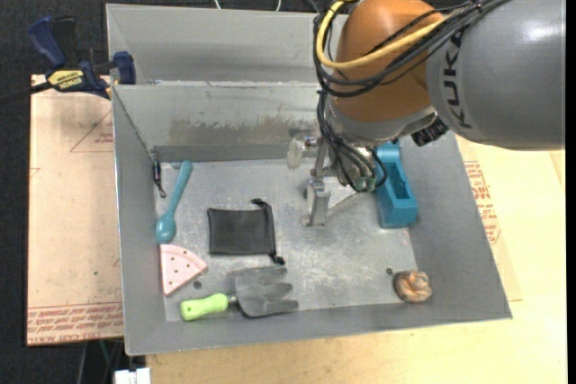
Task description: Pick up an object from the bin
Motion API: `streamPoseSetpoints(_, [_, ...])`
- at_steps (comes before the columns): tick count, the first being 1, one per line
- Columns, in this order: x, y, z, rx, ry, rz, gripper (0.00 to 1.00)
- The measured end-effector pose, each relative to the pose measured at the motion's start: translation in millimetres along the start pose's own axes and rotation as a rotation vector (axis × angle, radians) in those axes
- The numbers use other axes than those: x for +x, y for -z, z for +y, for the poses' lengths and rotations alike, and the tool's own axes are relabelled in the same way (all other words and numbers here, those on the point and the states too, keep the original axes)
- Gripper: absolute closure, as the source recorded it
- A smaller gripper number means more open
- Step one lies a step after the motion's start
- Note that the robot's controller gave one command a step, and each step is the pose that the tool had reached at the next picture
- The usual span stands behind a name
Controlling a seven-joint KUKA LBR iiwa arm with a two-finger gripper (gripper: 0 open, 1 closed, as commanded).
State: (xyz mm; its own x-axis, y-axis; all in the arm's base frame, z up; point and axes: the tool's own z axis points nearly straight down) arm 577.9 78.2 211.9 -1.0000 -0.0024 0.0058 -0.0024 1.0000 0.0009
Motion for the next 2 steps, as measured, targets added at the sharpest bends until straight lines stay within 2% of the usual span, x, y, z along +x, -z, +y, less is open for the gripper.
streamPoseSetpoints(1, [-1.6,4,0,0.000,-0.002,-0.007,0.00])
streamPoseSetpoints(2, [34.3,-60,22,-0.002,-0.030,-0.010,0.00])
